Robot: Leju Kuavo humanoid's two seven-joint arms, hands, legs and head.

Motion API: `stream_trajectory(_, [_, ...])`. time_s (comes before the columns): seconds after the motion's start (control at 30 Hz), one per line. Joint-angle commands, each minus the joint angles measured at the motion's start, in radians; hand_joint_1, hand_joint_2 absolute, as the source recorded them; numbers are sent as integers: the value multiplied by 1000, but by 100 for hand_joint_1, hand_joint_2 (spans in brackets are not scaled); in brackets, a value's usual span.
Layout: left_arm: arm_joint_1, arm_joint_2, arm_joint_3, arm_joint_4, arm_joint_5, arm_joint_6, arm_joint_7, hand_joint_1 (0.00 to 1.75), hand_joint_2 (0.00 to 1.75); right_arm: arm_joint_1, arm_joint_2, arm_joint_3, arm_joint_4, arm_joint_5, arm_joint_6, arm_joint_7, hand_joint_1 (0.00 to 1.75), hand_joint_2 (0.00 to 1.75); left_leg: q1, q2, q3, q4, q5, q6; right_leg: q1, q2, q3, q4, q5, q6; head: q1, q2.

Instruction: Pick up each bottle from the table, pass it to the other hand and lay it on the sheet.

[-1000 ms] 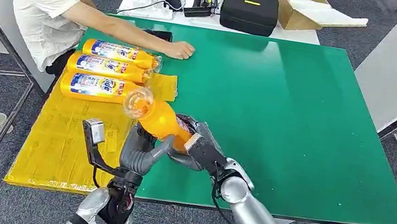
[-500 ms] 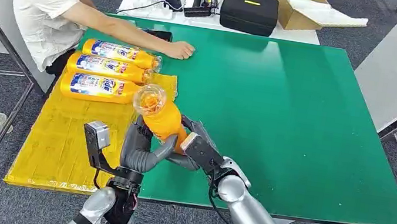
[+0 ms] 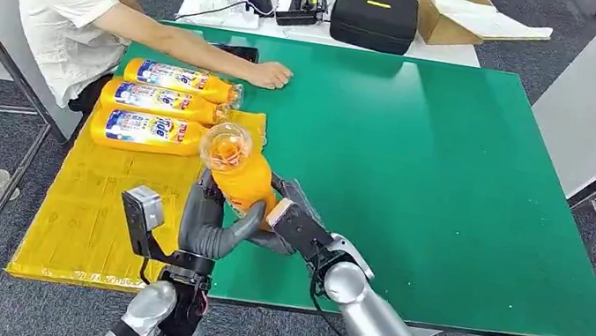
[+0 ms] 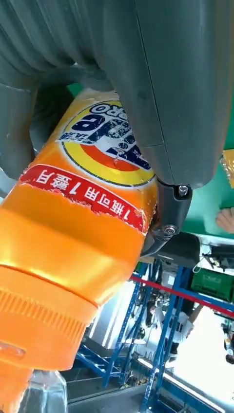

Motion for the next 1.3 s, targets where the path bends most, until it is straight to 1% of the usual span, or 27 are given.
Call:
stream_trajectory(0.03, [-39, 13, 10, 8, -30, 24, 0, 175, 175, 4, 7, 40, -4, -18, -29, 10, 0, 175, 0, 1, 2, 0, -1, 0, 1, 0, 2, 0, -1, -3, 0, 0])
stream_trajectory(0.1, [-39, 18, 18, 1, -39, 34, 3, 175, 175, 12, 17, 19, -1, -10, -67, 13, 0, 175, 1, 1, 4, 1, -2, 0, 2, 0, 4, 0, -2, -4, 0, 0])
stream_trajectory(0.13, [-38, 18, 30, -3, -29, 33, 9, 175, 175, 14, 20, 11, 0, 21, -112, 22, 0, 175, 0, 1, 2, 0, -1, 0, 1, 0, 2, 0, -1, -3, 0, 0])
stream_trajectory(0.3, [-33, 28, 47, -14, -5, 14, 28, 175, 175, 29, 36, -29, 6, 50, -182, 29, 0, 175, 1, 2, 6, 1, -3, 0, 2, 0, 6, 0, -2, -6, 0, 0])
stream_trajectory(0.4, [-32, 43, 56, -16, -40, 46, 30, 175, 175, 63, 45, -72, -6, 136, -314, 36, 0, 175, 1, 3, 4, 1, -2, 0, 2, 1, 4, 0, -1, -4, 0, 0])
stream_trajectory(0.43, [-25, 49, 70, -24, -40, 48, 32, 175, 175, 77, 47, -90, -12, 185, -380, 42, 0, 175, 2, 4, 8, 2, -4, 0, 3, 1, 8, 1, -3, -8, 0, 0])
stream_trajectory(0.47, [-21, 51, 75, -29, -42, 48, 31, 175, 175, 82, 46, -99, -18, 199, -402, 42, 0, 175, 1, 3, 8, 1, -4, 0, 3, 0, 8, 0, -3, -7, 0, 0])
stream_trajectory(0.5, [-18, 55, 77, -33, -48, 51, 31, 175, 175, 90, 49, -114, -25, 216, -443, 45, 0, 175, 1, 1, 4, -1, -1, 0, 2, -1, 4, -1, -1, -4, 0, 0])
stream_trajectory(0.53, [-13, 59, 81, -36, -46, 50, 32, 175, 175, 92, 44, -117, -28, 216, -441, 45, 0, 175, 1, 1, 4, -1, -1, 0, 1, -1, 4, -1, -1, -4, 0, 0])
stream_trajectory(0.6, [-8, 59, 87, -44, -54, 53, 33, 175, 175, 101, 46, -135, -40, 248, -492, 46, 0, 175, 0, 2, 5, 0, -2, 0, 1, 0, 5, 0, -2, -4, 0, 0])
stream_trajectory(0.63, [-9, 66, 85, -44, -84, 76, 35, 175, 175, 109, 60, -170, -42, 304, -588, 48, 0, 175, 0, 2, 4, 0, -2, 0, 1, 0, 4, 0, -1, -4, 0, 0])
stream_trajectory(0.67, [-20, 80, 75, -34, -152, 131, 31, 175, 175, 123, 73, -203, -46, 340, -684, 20, 0, 175, 0, 2, 3, -1, -1, 0, 1, 0, 2, 0, -1, -3, 0, 0])
stream_trajectory(0.7, [-31, 92, 75, -21, -194, 159, 23, 175, 175, 133, 73, -217, -56, 356, -732, 3, 0, 175, 1, 2, 5, 0, -2, 0, 1, 0, 5, 0, -2, -4, 0, 0])
stream_trajectory(0.73, [-47, 100, 70, -1, -309, 252, 6, 175, 175, 157, 83, -245, -81, 366, -805, -28, 0, 175, 0, 1, 2, -1, -1, 0, 1, -1, 2, -1, -1, -3, 0, 0])
stream_trajectory(0.77, [-59, 105, 81, 18, -371, 299, 19, 175, 175, 185, 94, -275, -129, 331, -846, -62, 0, 175, 1, 0, 4, 0, -1, 0, 1, -1, 4, 0, -2, -4, 0, 0])
stream_trajectory(0.8, [-62, 112, 100, 23, -391, 304, 26, 175, 175, 206, 93, -286, -165, 337, -871, -73, 0, 175, 0, 0, 2, -1, 0, 0, 1, -1, 2, 0, -1, -3, 0, 0])
stream_trajectory(0.83, [-67, 117, 104, 34, -433, 322, 32, 175, 175, 230, 103, -316, -215, 344, -896, -99, 0, 175, 1, -1, 4, 0, -1, -1, 2, -3, 5, 0, -2, -4, 0, 0])
stream_trajectory(0.87, [-68, 125, 119, 34, -469, 331, 32, 175, 175, 265, 113, -355, -268, 372, -896, -131, 0, 175, 0, -1, 1, 0, 0, 0, 1, -2, 2, 0, -1, -3, 0, 0])
stream_trajectory(0.93, [-67, 126, 129, 33, -474, 324, 32, 175, 175, 272, 104, -349, -290, 370, -896, -119, 0, 175, 0, 0, 2, -1, 0, 0, 1, -1, 2, 0, -1, -3, 0, 0])
stream_trajectory(0.97, [-68, 132, 127, 38, -531, 356, 38, 175, 175, 287, 126, -395, -318, 395, -896, -141, 0, 175, 1, 1, 4, 0, -2, -1, 2, -1, 3, 0, -2, -4, 0, 0])
stream_trajectory(1.0, [-69, 141, 126, 37, -603, 387, 49, 175, 175, 309, 143, -431, -345, 389, -896, -167, 0, 175, 0, 0, 1, -1, 0, 0, 1, -1, 1, 0, -1, -2, 0, 0])
stream_trajectory(1.1, [-59, 193, 140, 27, -1022, 447, 201, 175, 175, 398, 165, -571, -459, 384, -896, -208, 0, 175, 1, -1, 3, 0, -1, 0, 1, -3, 4, 0, -2, -4, 0, 0])
stream_trajectory(1.13, [-60, 213, 162, 33, -1178, 413, 283, 175, 175, 425, 153, -603, -483, 344, -896, -209, 0, 175, 0, -1, 2, -1, -1, 0, 1, -3, 2, 0, -2, -3, 0, 0])
stream_trajectory(1.17, [-60, 219, 192, 43, -1240, 403, 310, 175, 175, 442, 150, -628, -493, 345, -896, -213, 0, 175, 1, -2, 5, -1, -1, 0, 1, -4, 5, -1, -3, -4, 0, 0])
stream_trajectory(1.23, [-70, 237, 233, 80, -1307, 355, 327, 175, 175, 475, 143, -661, -516, 271, -896, -237, 0, 175, 0, -2, 3, -1, 0, 0, 1, -3, 3, -1, -1, -3, 0, 0])
stream_trajectory(1.27, [-73, 236, 245, 92, -1316, 343, 318, 175, 175, 479, 142, -664, -519, 261, -896, -244, 0, 175, 1, -2, 5, -1, -1, 0, 2, -3, 5, -1, -2, -4, 0, 0])
stream_trajectory(1.3, [-77, 243, 246, 107, -1343, 303, 329, 175, 175, 489, 147, -680, -526, 250, -896, -247, 0, 175, 0, -1, 2, -1, 0, 0, 0, -2, 2, -1, -1, -3, 0, 0])
